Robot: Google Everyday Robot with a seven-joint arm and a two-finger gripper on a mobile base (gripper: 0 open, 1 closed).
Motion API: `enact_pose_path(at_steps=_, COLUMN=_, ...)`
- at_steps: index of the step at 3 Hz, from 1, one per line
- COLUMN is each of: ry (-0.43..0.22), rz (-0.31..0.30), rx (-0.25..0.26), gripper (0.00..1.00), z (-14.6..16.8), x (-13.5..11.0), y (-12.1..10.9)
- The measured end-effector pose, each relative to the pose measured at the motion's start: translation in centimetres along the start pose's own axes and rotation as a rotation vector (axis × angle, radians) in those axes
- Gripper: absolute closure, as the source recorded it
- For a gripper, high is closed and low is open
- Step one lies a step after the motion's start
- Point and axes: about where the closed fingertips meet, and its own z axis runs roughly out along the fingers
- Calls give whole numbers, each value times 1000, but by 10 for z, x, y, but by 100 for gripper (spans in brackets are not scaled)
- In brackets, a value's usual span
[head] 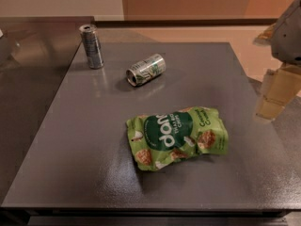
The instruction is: Place 7up can upright
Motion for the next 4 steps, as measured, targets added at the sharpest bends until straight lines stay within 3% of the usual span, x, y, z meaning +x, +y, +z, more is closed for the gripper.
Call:
enact_pose_path(at_steps=1, ry=-38, rz=-69, rx=5, gripper=0, z=15, x=-15, y=-10)
enact_pose_path(at_steps=4, ry=-127, rz=-474, rx=20, gripper=0, z=75, x=-104, y=-70)
